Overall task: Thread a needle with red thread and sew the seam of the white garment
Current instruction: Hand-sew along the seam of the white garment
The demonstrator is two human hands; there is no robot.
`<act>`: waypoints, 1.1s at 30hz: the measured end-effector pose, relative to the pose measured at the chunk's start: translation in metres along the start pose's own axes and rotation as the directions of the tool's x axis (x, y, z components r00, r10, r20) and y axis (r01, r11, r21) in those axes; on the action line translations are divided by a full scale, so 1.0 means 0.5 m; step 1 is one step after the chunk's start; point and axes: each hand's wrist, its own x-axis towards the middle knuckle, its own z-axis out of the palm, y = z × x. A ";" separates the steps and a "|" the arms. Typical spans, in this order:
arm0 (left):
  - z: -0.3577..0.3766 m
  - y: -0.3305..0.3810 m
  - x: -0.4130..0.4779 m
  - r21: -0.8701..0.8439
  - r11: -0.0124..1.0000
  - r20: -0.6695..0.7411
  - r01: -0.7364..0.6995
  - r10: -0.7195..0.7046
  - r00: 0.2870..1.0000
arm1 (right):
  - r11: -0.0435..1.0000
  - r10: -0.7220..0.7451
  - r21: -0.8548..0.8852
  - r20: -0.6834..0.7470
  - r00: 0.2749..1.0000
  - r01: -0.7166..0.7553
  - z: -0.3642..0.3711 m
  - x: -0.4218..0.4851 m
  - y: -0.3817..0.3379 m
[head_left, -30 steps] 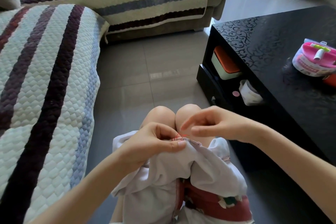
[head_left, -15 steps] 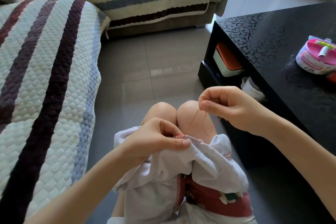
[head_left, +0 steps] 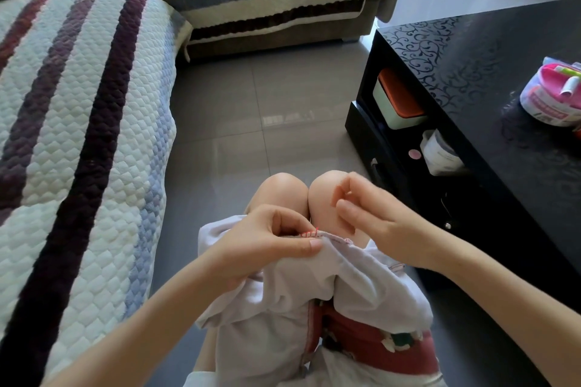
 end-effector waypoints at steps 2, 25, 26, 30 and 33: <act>-0.004 -0.006 0.003 -0.003 1.000 -0.010 -0.008 0.008 1.000 | 0.995 -0.048 -0.089 -0.017 0.999 0.046 0.011 -0.005 0.012; -0.012 -0.011 0.005 0.001 1.000 -0.010 -0.011 0.011 1.000 | 0.992 0.014 0.125 0.051 0.999 -0.020 0.030 -0.013 0.023; -0.012 -0.010 0.005 -0.005 1.000 -0.005 -0.012 0.012 1.000 | 0.989 0.018 0.146 0.054 0.998 -0.025 0.030 -0.013 0.023; -0.011 -0.007 0.003 -0.050 0.999 0.026 -0.019 0.020 0.999 | 0.971 0.028 0.236 0.070 0.997 -0.044 0.031 -0.015 0.022; -0.011 -0.006 0.003 -0.067 0.998 0.035 -0.021 0.023 0.999 | 0.960 0.029 0.276 0.078 0.997 -0.050 0.030 -0.016 0.022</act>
